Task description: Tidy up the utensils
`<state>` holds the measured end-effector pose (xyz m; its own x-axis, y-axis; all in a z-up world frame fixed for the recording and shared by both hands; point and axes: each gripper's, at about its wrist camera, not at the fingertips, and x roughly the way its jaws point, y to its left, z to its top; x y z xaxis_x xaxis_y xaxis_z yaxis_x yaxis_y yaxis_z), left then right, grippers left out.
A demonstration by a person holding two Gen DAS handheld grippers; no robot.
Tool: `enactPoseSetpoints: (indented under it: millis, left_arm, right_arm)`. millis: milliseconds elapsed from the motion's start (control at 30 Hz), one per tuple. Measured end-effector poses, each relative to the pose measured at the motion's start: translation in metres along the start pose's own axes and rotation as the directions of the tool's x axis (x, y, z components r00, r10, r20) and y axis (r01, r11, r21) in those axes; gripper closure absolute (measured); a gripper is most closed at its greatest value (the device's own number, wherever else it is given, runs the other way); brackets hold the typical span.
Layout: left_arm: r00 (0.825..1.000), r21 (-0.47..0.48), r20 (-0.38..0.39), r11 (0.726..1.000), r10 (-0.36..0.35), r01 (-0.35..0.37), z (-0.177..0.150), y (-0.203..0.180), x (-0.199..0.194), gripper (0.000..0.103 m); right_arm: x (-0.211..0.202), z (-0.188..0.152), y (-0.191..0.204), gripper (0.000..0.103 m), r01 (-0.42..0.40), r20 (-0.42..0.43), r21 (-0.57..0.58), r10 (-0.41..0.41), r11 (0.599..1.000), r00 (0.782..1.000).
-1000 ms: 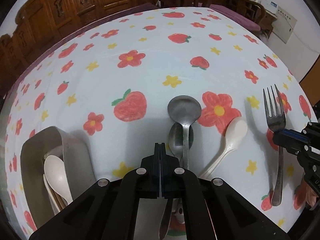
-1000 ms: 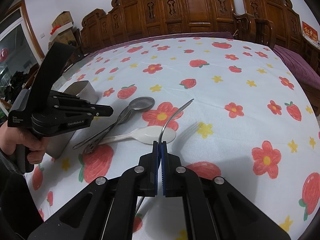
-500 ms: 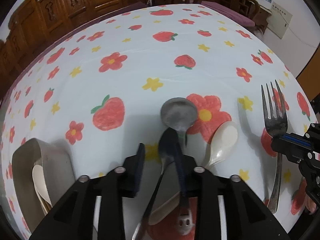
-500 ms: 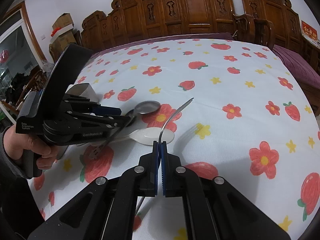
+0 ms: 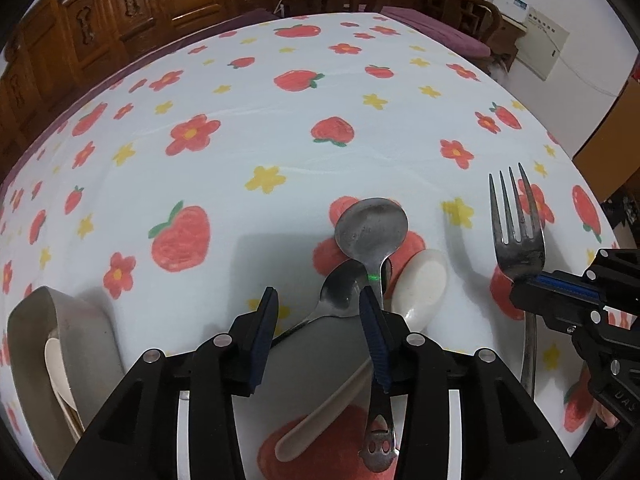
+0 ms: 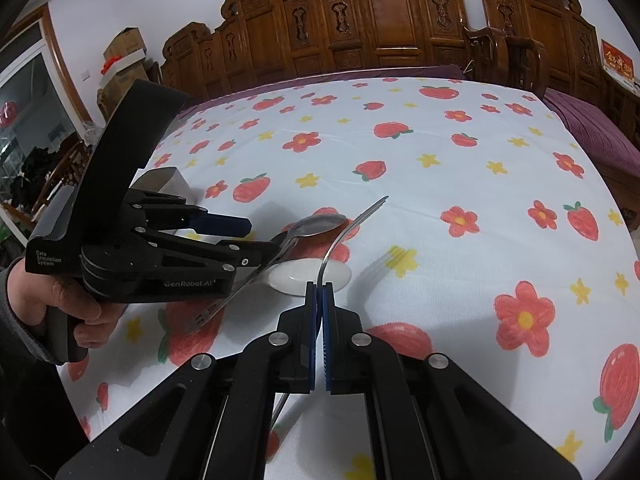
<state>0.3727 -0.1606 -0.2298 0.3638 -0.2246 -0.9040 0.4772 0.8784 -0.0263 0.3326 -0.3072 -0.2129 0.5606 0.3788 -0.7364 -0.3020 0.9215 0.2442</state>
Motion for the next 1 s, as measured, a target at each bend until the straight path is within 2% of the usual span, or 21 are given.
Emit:
enactPoseSetpoints:
  millis: [167,267,467,567,633,700,867,1000]
  left_arm:
    - [0.999,0.019,0.004,0.999,-0.035,0.035,0.001,-0.008,0.000,0.059]
    - [0.999,0.037,-0.002,0.998,-0.041,0.041,0.002,-0.012,0.002,0.052]
    - [0.999,0.070,-0.005,0.997,-0.033,0.033,-0.001,-0.021,0.007,0.053]
    - [0.999,0.100,0.014,0.994,-0.036,0.034,-0.002,-0.030,0.006,0.068]
    - [0.999,0.114,0.015,0.992,-0.051,0.049,-0.002,-0.034,0.006,0.084]
    - [0.999,0.125,0.011,0.991,-0.043,0.041,0.000,-0.039,0.006,0.084]
    - [0.997,0.082,0.007,0.994,-0.079,0.078,0.002,-0.032,0.002,0.097]
    - [0.998,0.057,0.024,0.997,-0.062,0.060,0.001,-0.026,-0.009,0.103]
  right_arm:
    - [-0.001,0.000,-0.001,0.099,0.001,0.001,0.001,-0.001,1.000,1.000]
    - [-0.002,0.000,-0.004,0.099,0.004,0.002,0.004,-0.004,1.000,1.000]
    - [-0.004,-0.001,-0.013,0.099,0.010,0.003,0.019,-0.010,1.000,1.000]
    - [-0.006,-0.001,-0.015,0.099,0.009,0.006,0.024,-0.009,1.000,1.000]
    - [-0.005,-0.001,-0.015,0.099,0.010,0.005,0.025,-0.010,1.000,1.000]
    - [-0.006,-0.001,-0.016,0.099,0.009,0.006,0.027,-0.009,1.000,1.000]
    - [-0.006,-0.002,-0.019,0.099,0.012,0.006,0.034,-0.012,0.999,1.000]
    - [-0.006,-0.002,-0.019,0.099,0.011,0.006,0.033,-0.011,0.999,1.000]
